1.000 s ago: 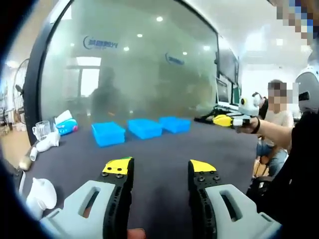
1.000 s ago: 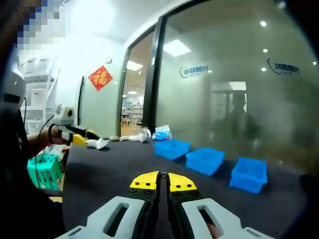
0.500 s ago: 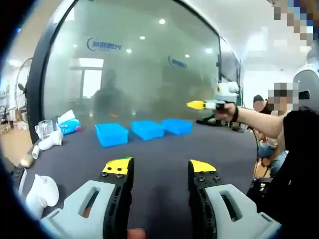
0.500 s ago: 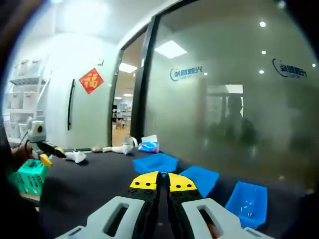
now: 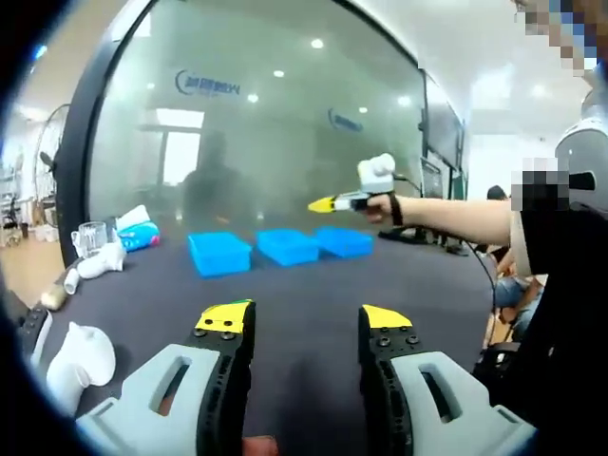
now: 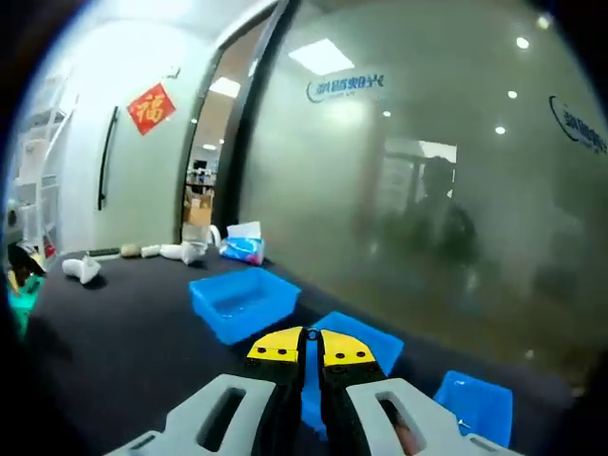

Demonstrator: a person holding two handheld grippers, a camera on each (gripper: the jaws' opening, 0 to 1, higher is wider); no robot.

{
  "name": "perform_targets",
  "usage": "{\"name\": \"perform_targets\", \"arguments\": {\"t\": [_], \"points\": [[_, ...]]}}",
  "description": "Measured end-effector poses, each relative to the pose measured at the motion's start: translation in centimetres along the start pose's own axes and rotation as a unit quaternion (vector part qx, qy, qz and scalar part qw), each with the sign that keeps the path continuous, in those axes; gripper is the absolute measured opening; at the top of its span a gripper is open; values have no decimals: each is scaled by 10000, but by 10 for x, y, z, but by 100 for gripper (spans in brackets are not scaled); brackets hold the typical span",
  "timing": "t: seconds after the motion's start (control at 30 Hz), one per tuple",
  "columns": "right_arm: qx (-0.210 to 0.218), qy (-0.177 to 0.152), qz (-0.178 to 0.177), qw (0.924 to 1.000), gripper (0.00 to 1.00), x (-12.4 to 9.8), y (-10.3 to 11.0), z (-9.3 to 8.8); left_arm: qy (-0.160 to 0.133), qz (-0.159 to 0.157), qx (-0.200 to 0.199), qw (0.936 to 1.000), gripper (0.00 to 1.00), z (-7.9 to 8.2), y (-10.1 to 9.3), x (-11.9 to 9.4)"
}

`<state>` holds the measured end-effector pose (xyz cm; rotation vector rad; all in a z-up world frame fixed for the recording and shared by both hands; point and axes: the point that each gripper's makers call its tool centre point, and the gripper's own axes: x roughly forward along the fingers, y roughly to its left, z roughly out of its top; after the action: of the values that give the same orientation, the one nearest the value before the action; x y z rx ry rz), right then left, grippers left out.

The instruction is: Sort the screws, nuts, and washers into the corresponding bins

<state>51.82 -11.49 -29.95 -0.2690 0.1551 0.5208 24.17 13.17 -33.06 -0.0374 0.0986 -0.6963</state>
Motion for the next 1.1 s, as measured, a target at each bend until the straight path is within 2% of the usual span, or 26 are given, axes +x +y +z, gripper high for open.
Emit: {"name": "perform_targets", "arguments": {"t": [0.17, 0.3, 0.37, 0.43, 0.5, 0.57, 0.7, 0.93, 1.1], "points": [[36, 140, -192, 9997, 3, 20, -14, -9, -14, 50, -26, 10000, 42, 0, 3, -2], [154, 101, -328, 9993, 3, 25, -21, -12, -22, 58, -9, 10000, 42, 1, 2, -4], [45, 128, -401, 9991, 3, 26, -23, -16, -31, 64, -13, 10000, 42, 2, 2, -4], [-281, 88, -407, 9987, 6, 26, -24, -16, -23, 72, -5, 10000, 42, 2, 2, -4], [-315, 102, -348, 9988, 16, 24, -19, -17, 5, 68, 27, 10000, 42, 2, 1, -3], [-251, 49, -274, 9993, 22, 21, -15, -17, 1, 62, 22, 10000, 42, 2, 0, -3], [-313, 14, -212, 9993, 23, 13, -9, -16, 19, 50, 17, 10000, 42, 1, -1, -2], [-75, -55, -81, 9999, 23, -8, 2, -17, 23, 33, 41, 10000, 42, 3, -3, 0], [-100, -136, -70, 9998, 23, -33, 8, -20, 0, 11, 45, 10000, 42, 5, -4, 2]]}}
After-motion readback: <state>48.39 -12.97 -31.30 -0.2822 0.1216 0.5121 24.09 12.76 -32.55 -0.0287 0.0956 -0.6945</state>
